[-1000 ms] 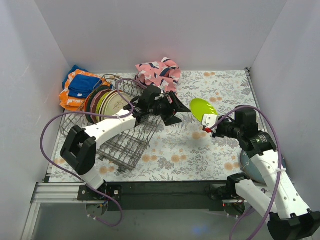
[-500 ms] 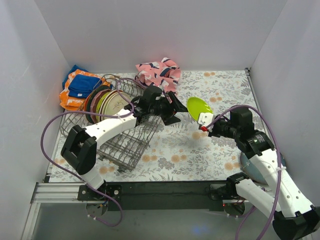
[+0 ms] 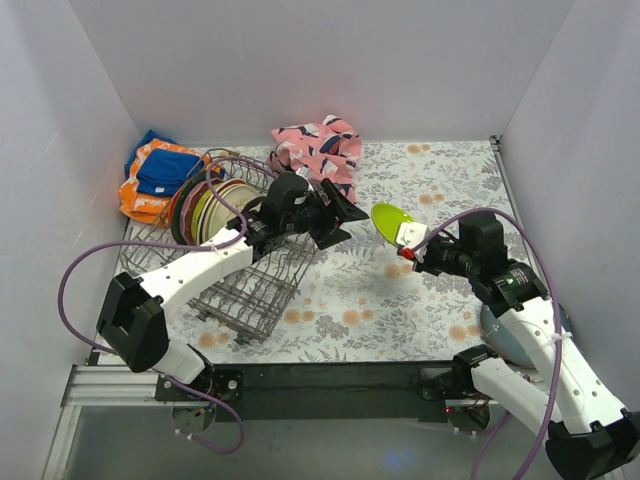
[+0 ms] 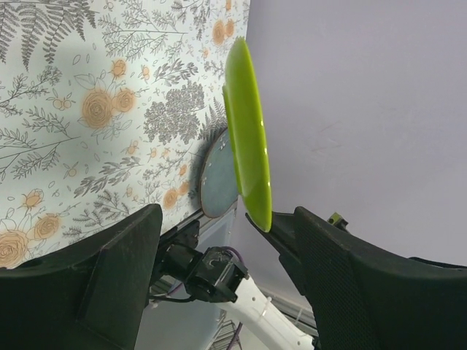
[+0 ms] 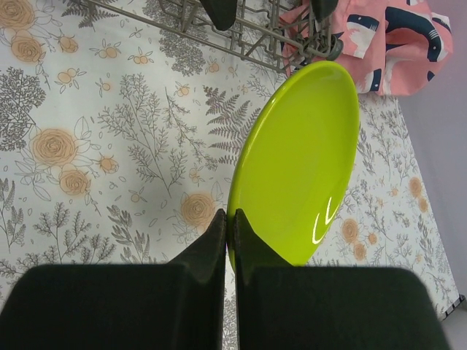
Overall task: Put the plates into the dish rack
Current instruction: Pass the plate from the right arm to the left
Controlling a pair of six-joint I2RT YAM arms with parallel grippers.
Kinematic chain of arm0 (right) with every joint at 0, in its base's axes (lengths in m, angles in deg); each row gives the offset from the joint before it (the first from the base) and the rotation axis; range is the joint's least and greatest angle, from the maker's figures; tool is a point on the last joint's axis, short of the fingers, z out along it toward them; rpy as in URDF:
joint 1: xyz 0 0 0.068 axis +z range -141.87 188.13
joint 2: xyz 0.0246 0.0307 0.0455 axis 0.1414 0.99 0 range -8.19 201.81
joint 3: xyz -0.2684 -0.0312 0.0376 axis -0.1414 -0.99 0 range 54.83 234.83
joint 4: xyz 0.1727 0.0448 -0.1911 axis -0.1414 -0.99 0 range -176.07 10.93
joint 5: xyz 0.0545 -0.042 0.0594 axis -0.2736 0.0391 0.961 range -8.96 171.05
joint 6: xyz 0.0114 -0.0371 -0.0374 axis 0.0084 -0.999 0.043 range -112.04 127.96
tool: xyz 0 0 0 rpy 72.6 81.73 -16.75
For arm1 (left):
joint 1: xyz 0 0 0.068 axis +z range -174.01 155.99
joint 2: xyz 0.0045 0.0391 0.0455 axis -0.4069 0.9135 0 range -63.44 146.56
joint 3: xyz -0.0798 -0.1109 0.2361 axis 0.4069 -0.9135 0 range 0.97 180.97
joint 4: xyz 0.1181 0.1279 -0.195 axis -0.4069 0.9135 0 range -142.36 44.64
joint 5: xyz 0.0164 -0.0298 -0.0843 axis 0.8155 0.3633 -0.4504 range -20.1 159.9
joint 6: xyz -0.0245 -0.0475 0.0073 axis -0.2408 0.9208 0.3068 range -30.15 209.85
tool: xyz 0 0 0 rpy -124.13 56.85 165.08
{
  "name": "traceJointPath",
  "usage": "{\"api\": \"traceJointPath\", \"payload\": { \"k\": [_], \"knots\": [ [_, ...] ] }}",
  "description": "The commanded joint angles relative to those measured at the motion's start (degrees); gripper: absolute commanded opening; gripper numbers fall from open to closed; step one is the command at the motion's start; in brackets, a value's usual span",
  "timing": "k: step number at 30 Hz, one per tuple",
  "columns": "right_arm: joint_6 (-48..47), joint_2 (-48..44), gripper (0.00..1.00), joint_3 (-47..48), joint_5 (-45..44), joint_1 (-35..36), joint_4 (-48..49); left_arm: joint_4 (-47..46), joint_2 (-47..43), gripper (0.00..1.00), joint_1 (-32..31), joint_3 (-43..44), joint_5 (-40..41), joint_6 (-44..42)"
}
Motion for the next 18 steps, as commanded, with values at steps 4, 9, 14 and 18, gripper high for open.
{"api": "traceJointPath", "payload": {
  "k": [4, 9, 14, 18],
  "knots": [
    [0.0, -0.6, 0.01, -0.8, 1.7, 0.4, 2.0, -0.7, -0.6, 0.71, -0.2, 1.6, 0.8, 0.7],
    [-0.1, 0.6, 0.01, -0.2, 2.5, 1.0, 2.7, -2.0, 2.7, 0.71, -0.3, 2.9, -1.5, 1.6],
    [1.1, 1.9, 0.01, -0.3, 1.9, 3.3, 5.2, -2.4, 6.0, 0.67, -0.3, 5.2, -2.7, 1.5],
    [1.3, 2.8, 0.01, -0.8, 1.0, 4.9, 6.9, -2.6, 7.9, 0.41, -0.3, 6.6, -4.6, 0.6]
  ]
}}
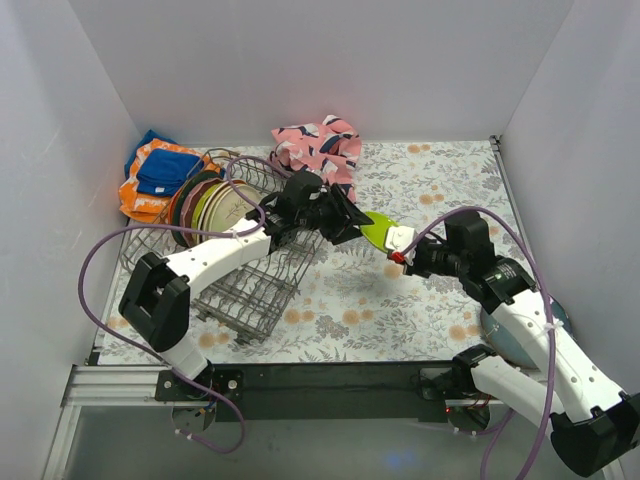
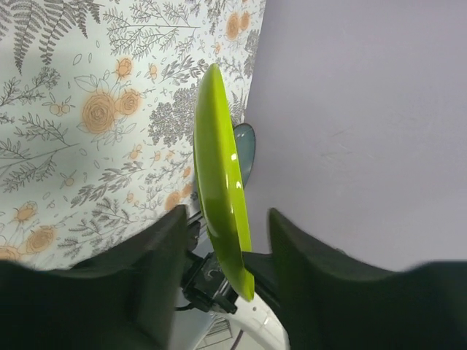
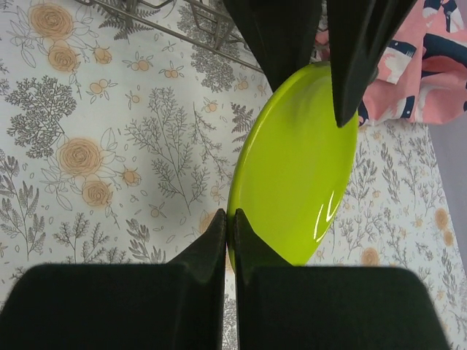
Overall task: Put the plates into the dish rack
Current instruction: Pass the plate from the right arm to the left
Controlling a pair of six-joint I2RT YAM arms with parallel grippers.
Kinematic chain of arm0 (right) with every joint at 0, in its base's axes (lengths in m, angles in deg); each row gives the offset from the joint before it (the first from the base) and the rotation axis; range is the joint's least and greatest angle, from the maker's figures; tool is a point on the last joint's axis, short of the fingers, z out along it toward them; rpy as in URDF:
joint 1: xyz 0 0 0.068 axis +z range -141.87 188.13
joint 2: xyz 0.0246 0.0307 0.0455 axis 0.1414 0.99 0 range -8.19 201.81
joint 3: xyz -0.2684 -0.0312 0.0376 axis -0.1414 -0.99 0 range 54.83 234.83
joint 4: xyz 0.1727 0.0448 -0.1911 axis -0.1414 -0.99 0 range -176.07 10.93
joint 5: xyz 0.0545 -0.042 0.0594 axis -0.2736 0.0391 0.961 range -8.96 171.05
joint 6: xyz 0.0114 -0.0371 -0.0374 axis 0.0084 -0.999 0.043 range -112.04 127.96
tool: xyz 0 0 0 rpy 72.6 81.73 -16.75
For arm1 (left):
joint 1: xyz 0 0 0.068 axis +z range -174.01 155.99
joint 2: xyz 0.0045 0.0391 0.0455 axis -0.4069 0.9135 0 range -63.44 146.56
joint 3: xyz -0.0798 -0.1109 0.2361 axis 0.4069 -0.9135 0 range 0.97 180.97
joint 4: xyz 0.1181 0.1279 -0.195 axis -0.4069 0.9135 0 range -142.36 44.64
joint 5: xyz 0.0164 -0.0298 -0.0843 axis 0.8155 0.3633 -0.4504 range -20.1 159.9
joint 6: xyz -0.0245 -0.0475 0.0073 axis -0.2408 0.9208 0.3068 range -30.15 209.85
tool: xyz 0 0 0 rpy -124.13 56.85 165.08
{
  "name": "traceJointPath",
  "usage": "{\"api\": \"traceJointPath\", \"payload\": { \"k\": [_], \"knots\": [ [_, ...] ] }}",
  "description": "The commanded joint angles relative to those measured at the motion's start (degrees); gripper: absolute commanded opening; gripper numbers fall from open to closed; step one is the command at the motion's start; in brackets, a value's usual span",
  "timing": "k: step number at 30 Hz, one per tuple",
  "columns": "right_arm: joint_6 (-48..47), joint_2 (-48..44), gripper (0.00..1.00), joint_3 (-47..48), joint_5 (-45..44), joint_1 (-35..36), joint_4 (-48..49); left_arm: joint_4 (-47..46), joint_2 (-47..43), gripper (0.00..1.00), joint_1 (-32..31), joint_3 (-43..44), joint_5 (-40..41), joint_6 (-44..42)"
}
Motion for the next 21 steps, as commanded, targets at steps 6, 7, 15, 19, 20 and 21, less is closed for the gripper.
{"api": "traceJointPath", "payload": {
  "k": [6, 7, 15, 19, 20, 21],
  "knots": [
    [1.0, 0.6, 0.01, -0.3, -0.3, 2.0, 5.8, 0.1, -0.8, 0.00, -0.3, 2.2, -2.1, -3.4],
    [1.2, 0.6, 0.01, -0.6, 0.1, 2.0, 6.0, 0.7, -1.3, 0.00, -0.3, 2.1, -1.2, -4.2],
    [4.5, -1.9, 0.76, -1.8, -1.2, 1.7, 5.0, 11.7, -12.8, 0.00, -0.3, 1.4, 13.5, -24.5],
    [7.3, -2.4, 0.86, -2.1, 0.5, -0.7, 4.5, 17.4, -22.3, 0.00, -0.3, 0.0, 23.2, -34.8],
    [8.0, -2.2, 0.86, -2.2, 1.0, -1.3, 4.6, 19.8, -23.7, 0.00, -0.2, -0.2, 25.3, -37.6],
    [8.5, -2.1, 0.87, -2.3, 1.4, -2.6, 4.5, 21.0, -25.1, 0.00, -0.2, -0.6, 29.4, -42.1]
  ]
}}
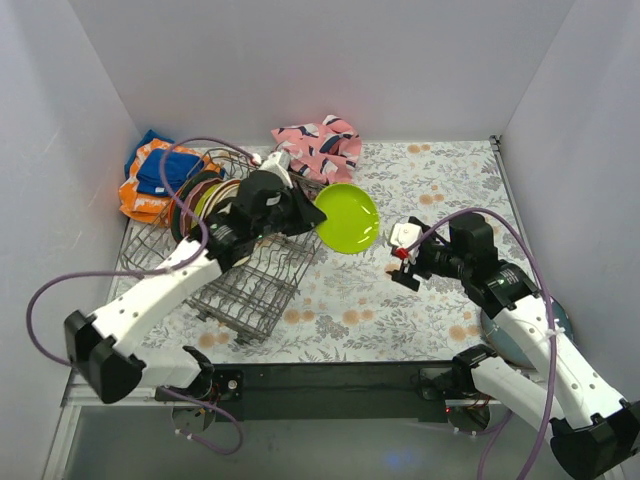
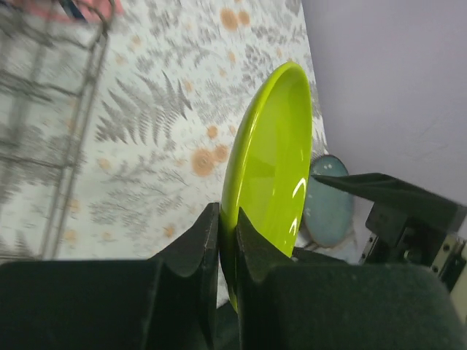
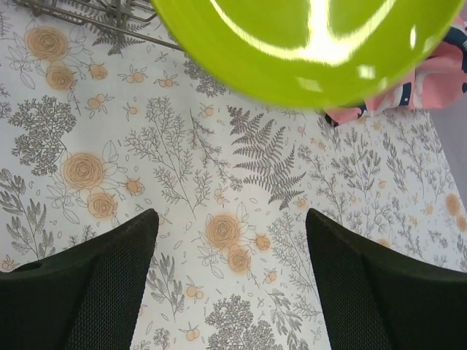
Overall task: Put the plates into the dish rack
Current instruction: Pass the plate from the right arm to the left, then insert the plate into the dish rack
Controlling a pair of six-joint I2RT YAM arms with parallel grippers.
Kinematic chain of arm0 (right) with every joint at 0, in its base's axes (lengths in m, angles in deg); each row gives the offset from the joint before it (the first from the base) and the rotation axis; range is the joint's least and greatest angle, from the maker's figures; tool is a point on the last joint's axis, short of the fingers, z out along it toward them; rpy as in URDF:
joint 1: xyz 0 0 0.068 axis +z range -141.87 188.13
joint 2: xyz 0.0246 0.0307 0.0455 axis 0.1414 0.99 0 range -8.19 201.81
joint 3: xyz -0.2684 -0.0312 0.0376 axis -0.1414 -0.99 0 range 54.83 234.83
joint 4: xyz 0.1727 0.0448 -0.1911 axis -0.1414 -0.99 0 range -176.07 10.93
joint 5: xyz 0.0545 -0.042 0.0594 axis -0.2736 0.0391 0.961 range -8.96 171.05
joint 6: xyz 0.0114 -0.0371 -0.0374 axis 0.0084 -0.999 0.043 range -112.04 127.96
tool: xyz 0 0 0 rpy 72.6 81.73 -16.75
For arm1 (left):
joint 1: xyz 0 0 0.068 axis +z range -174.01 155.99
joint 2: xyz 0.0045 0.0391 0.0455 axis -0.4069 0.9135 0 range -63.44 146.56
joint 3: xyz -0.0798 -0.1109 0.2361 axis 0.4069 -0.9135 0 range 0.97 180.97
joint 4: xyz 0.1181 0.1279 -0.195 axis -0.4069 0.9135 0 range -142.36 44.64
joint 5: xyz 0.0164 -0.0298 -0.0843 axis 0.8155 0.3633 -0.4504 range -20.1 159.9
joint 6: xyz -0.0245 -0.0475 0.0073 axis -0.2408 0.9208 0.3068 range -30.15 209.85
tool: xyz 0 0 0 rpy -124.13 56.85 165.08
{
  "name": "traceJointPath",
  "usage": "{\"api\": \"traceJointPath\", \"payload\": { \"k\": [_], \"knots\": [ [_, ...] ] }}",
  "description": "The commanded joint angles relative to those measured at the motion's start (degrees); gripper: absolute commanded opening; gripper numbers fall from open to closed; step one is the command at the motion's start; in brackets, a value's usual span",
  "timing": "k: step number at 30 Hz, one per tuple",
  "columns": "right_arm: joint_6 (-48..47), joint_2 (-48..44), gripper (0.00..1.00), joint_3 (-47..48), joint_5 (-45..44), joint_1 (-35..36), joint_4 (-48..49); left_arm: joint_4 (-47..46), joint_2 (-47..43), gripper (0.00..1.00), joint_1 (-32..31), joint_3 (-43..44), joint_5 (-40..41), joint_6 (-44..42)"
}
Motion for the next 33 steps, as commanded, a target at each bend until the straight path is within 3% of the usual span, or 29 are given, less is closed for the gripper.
{"api": "traceJointPath", "payload": {
  "k": [1, 7, 13, 24, 33],
  "knots": [
    [4.5, -0.5, 0.87, -0.5, 2.7, -3.7, 1.2, 7.7, -11.2, 0.00, -0.1, -1.1, 15.8, -18.9],
    [6.3, 0.2, 0.89, -1.8, 4.2, -7.0, 1.5, 11.3, -15.6, 0.00, 0.1, -5.6, 29.3, -34.9],
    [6.8, 0.6, 0.89, -2.4, 4.0, -8.5, 1.5, 11.2, -14.0, 0.00, 2.8, -8.8, 37.7, -41.8],
    [7.4, 1.1, 0.90, -3.8, 4.4, -10.5, 1.7, 2.5, -14.5, 0.00, 9.4, -16.4, 34.1, -54.5],
    [7.5, 0.6, 0.90, -4.3, 4.3, -11.0, 1.5, -3.9, -10.5, 0.00, 12.1, -18.5, 30.9, -58.4]
  ]
}}
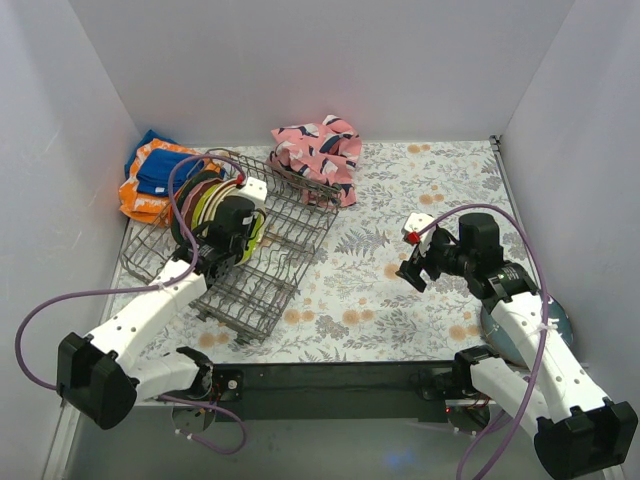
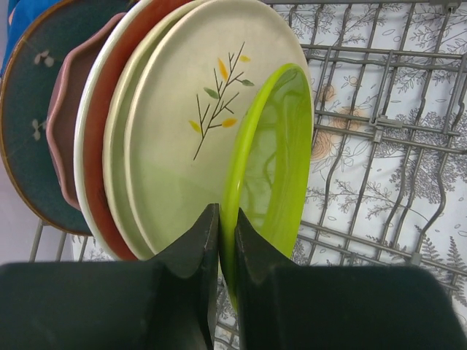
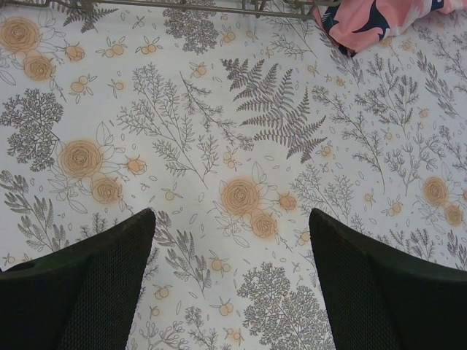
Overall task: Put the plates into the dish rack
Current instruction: Insert the plate into the dish rack
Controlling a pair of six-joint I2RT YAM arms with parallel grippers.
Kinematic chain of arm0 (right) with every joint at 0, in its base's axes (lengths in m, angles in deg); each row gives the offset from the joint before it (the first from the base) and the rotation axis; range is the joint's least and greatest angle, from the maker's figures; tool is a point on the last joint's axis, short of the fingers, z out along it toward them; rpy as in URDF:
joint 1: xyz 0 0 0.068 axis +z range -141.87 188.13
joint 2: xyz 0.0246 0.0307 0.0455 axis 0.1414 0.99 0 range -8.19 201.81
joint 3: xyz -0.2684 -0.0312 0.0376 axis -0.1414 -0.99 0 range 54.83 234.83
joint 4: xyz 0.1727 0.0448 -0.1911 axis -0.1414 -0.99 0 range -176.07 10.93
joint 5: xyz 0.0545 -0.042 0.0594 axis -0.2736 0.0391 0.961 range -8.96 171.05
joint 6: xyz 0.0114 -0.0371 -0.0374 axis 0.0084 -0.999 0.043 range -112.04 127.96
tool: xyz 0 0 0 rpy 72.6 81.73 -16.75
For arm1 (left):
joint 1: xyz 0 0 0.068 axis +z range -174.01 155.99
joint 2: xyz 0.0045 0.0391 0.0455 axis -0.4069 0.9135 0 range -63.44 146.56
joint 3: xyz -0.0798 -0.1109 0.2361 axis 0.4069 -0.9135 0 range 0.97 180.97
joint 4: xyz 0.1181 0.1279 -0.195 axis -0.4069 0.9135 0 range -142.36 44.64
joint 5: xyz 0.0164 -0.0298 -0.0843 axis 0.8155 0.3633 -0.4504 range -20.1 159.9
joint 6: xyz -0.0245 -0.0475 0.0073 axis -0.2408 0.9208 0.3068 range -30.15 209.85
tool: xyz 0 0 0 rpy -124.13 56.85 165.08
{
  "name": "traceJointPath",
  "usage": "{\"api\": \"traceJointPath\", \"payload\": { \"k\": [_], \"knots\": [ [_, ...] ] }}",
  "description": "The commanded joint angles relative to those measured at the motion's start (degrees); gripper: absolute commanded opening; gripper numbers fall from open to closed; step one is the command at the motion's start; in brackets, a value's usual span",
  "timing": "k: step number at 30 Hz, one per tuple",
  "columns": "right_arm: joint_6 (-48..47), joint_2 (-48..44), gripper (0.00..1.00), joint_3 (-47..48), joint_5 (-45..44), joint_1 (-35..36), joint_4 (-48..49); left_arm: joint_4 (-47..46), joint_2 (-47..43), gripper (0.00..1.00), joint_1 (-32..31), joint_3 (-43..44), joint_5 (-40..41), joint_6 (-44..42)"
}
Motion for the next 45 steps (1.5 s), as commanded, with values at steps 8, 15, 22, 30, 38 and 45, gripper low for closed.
{"api": "traceJointPath", "payload": {
  "k": [8, 15, 22, 30, 38, 45],
  "knots": [
    [0.7, -1.1, 0.90, -1.5, 1.3, -1.2, 1.3, -7.6, 4.4, 0.00, 2.0, -0.8, -4.5, -4.0],
    [0.7, -0.9, 0.91, -1.6, 1.5, -1.4, 1.3, -8.8, 6.9, 0.00, 2.0, -1.9, -5.2, -3.3],
    [0.8, -1.0, 0.91, -2.0, 1.7, -1.7, 1.3, -10.0, 9.2, 0.00, 2.0, -4.7, -6.1, -2.1],
    [0.7, -0.7, 0.91, -2.0, 1.8, -1.9, 1.2, -10.4, 9.6, 0.31, 2.0, -3.9, -5.8, -0.4],
    [-0.3, -0.1, 0.91, -1.2, 1.5, -1.9, -0.3, -5.3, 6.5, 0.55, 2.0, 1.5, -4.4, 2.5],
    [-2.3, 0.8, 0.91, -0.4, -0.3, -2.2, -3.8, 0.6, 1.8, 0.66, 2.0, 6.5, -5.7, 6.8]
  ]
}}
